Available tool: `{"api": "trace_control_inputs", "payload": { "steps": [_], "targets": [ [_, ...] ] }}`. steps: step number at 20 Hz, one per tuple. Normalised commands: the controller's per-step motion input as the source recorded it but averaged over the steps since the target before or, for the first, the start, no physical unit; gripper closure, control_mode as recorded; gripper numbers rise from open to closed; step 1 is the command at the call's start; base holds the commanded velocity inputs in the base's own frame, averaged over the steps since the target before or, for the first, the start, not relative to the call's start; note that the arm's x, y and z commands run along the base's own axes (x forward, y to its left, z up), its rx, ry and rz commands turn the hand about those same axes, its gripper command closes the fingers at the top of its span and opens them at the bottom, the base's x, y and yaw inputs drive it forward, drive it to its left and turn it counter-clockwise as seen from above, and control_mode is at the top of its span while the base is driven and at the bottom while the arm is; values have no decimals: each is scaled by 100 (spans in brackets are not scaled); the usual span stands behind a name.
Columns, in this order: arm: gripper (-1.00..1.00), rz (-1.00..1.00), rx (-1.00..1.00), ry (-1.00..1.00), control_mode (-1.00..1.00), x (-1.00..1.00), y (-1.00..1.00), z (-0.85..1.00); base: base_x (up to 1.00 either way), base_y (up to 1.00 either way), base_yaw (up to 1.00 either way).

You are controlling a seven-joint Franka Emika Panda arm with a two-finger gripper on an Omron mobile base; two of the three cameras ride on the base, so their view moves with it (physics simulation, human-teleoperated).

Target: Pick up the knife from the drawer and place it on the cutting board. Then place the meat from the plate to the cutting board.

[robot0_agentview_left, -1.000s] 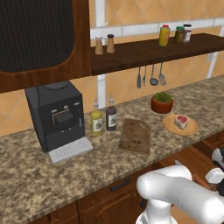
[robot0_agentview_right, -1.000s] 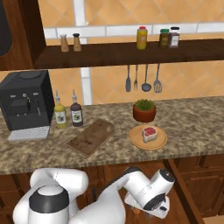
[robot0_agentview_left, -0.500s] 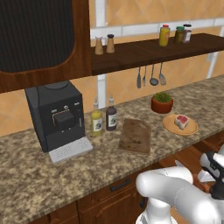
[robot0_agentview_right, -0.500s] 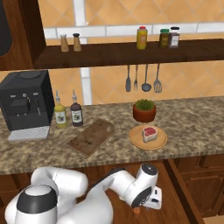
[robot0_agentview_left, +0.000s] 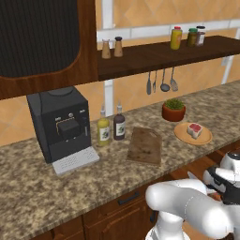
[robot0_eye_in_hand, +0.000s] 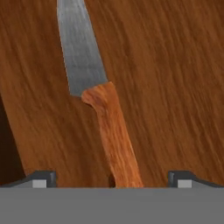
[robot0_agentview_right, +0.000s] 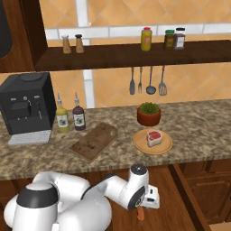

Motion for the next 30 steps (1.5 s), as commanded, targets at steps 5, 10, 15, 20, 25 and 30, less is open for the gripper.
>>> {"api": "trace_control_inputs", "payload": {
  "steps": [5,10,15,20,25,30],
  "targets": [
    [-100,0,-1,0,-100,29,-1,-21,0,0,0],
    [-100,0,0,0,-100,0,-8,-24,0,0,0],
    [-100,0,0,0,-100,0,-12,-7,0,0,0],
    [100,0,0,-6,-100,-9,-1,-32,0,0,0],
    [100,0,1,-12,-100,-22,-9,-35,0,0,0],
    [100,1,0,-16,-100,-22,-2,-7,0,0,0]
  ]
}}
